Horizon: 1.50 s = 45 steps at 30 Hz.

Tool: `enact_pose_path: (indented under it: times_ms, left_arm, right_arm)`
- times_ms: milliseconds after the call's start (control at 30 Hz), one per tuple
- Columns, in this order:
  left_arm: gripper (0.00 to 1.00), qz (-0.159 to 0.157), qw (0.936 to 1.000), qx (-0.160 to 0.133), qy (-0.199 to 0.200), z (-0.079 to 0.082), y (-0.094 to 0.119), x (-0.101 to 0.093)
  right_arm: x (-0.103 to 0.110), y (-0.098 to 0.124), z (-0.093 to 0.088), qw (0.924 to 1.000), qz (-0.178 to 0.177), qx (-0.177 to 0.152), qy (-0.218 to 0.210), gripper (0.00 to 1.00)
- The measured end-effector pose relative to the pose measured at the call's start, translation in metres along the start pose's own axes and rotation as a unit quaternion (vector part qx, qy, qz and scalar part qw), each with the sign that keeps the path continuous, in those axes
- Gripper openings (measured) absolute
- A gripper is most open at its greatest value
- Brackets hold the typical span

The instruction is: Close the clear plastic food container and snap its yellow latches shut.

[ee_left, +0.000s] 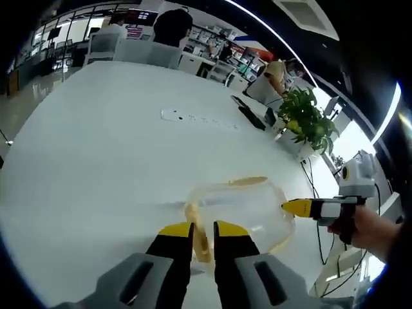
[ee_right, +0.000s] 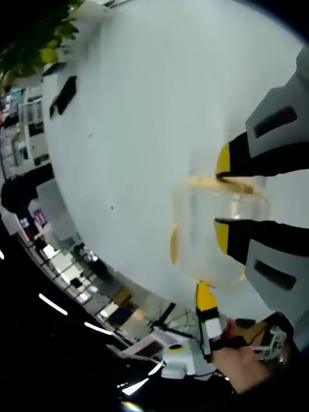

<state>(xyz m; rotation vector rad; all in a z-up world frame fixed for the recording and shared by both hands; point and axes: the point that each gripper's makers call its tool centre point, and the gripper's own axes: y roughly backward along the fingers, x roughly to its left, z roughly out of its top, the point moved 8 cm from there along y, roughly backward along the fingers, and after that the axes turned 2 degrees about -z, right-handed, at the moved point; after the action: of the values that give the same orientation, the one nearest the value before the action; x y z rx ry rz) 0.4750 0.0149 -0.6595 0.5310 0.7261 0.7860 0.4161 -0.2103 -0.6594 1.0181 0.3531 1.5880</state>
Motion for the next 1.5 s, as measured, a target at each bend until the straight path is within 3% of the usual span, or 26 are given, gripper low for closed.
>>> enact_pose_path:
  times_ms: [67,300,533,667,733,767,833,867,933,967,1067,1500]
  left_arm:
    - [0.15,-0.002,0.9989,0.020,-0.043,0.000,-0.001,-0.003]
    - [0.21,-0.010,0.9907,0.028,-0.133,0.011,0.007,-0.011]
    - [0.23,-0.024,0.9688,0.039,-0.244,0.030,0.013,-0.017]
    - [0.23,-0.051,0.9446,0.050,-0.320,0.037,0.009,-0.028]
    - [0.23,-0.076,0.9275,0.059,-0.361,0.037,0.006,-0.037]
    - [0.23,-0.101,0.9126,0.061,-0.392,0.036,0.005,-0.044]
    - [0.22,-0.119,0.8959,0.072,-0.422,0.033,0.003,-0.051]
    - [0.22,-0.132,0.8879,0.080,-0.434,0.030,0.002,-0.054]
    - [0.22,-0.148,0.8741,0.084,-0.455,0.027,-0.001,-0.059]
    - [0.22,-0.150,0.8708,0.089,-0.460,0.026,-0.003,-0.061]
    - [0.21,-0.152,0.8663,0.096,-0.466,0.024,-0.007,-0.065]
    - [0.20,-0.173,0.8570,0.106,-0.474,0.021,-0.020,-0.069]
  right_arm:
    - [0.000,-0.002,0.003,0.9999,0.000,0.002,0.014,0.22]
    - [0.002,0.001,0.013,0.9983,0.001,-0.010,0.057,0.28]
    - [0.016,0.011,0.021,0.9878,0.031,-0.037,0.148,0.27]
    - [0.031,0.012,0.022,0.9732,0.086,-0.034,0.211,0.21]
    - [0.038,0.008,0.022,0.9616,0.128,-0.015,0.242,0.19]
    - [0.041,0.006,0.023,0.9526,0.142,-0.007,0.269,0.20]
    - [0.044,0.003,0.026,0.9361,0.157,0.000,0.315,0.19]
    - [0.045,0.002,0.027,0.9295,0.165,0.002,0.330,0.19]
    - [0.044,-0.004,0.032,0.9234,0.177,0.017,0.340,0.18]
    - [0.044,-0.006,0.035,0.9196,0.182,0.018,0.348,0.17]
    - [0.045,-0.010,0.035,0.9111,0.186,0.022,0.367,0.16]
    - [0.043,-0.029,0.030,0.8994,0.196,0.043,0.388,0.18]
